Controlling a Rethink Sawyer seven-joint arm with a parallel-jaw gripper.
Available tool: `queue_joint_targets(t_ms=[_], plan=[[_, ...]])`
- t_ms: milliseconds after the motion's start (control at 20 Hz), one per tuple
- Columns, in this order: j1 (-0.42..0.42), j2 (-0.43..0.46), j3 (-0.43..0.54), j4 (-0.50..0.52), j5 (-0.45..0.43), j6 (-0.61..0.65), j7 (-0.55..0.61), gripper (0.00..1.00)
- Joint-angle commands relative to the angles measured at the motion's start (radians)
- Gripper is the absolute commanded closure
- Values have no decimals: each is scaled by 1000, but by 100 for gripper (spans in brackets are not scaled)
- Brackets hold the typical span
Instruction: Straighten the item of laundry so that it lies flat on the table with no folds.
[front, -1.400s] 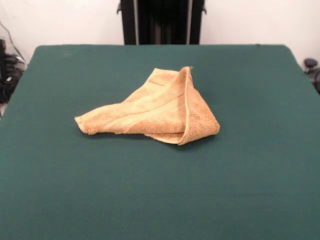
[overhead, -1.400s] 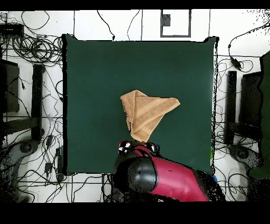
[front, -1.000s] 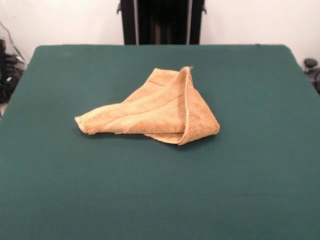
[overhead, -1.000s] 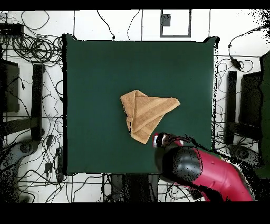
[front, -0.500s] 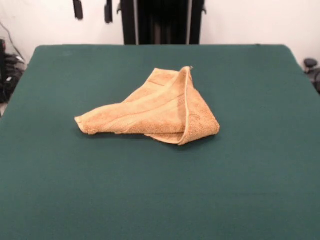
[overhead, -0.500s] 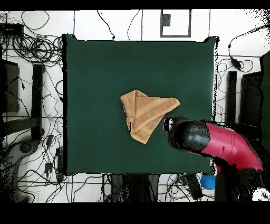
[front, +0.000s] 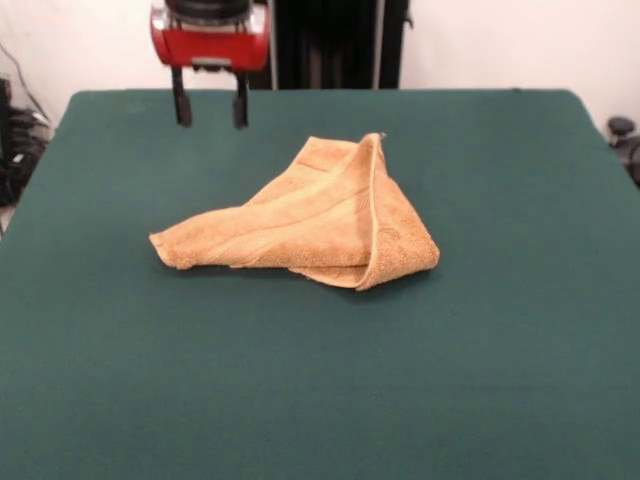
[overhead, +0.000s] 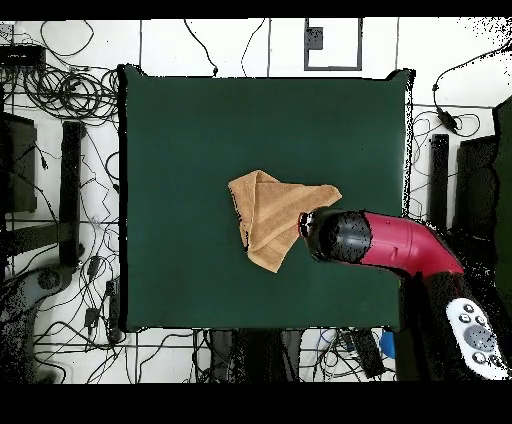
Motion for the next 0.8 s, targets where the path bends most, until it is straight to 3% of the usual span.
queue_joint_targets(t_ms=[50,450,800], plan=[[54,110,121,-65,-98,-123,-54,0],[109,153,116,-90,-110,-186,31,0],[215,159,33,-121,-120,-228,122,0]])
